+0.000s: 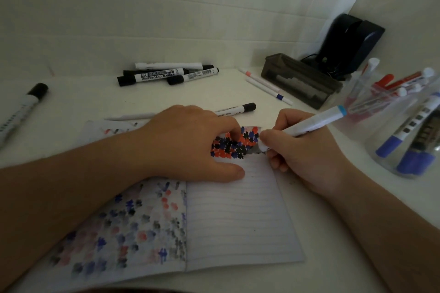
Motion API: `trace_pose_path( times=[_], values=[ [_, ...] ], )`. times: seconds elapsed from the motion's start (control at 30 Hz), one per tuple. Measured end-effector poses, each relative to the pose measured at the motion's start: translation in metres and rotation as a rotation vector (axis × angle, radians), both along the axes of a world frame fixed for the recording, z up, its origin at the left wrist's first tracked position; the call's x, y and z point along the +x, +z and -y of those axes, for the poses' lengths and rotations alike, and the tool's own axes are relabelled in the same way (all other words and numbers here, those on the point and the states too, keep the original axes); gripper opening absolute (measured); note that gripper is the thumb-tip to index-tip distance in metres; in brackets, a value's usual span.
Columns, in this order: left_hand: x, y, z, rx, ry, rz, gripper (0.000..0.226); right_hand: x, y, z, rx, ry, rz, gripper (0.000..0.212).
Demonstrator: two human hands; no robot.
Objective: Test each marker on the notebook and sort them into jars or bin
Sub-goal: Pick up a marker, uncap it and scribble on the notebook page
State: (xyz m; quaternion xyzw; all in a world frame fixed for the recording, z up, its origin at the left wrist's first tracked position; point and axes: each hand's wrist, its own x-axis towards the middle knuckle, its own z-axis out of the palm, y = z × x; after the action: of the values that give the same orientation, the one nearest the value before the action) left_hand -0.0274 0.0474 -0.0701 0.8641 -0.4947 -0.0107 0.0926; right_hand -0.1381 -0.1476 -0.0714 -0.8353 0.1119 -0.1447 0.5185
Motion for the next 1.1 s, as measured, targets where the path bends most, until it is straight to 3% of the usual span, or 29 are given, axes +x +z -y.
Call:
trace_pose_path(
  times=[0.53,1.1],
  values=[
    [0.0016,-0.0016,0.0017,0.000,-0.006,-0.001,0.074,0.0025,-0.0056,0.0028,-0.101,-0.029,0.002,0.027],
    [0.0004,0.0004,0.0011,0.003,-0.009,-0.003,0.073,0.0012,-0.0036,0.0043,-0.012,-0.003,0.008,0.024]
  ],
)
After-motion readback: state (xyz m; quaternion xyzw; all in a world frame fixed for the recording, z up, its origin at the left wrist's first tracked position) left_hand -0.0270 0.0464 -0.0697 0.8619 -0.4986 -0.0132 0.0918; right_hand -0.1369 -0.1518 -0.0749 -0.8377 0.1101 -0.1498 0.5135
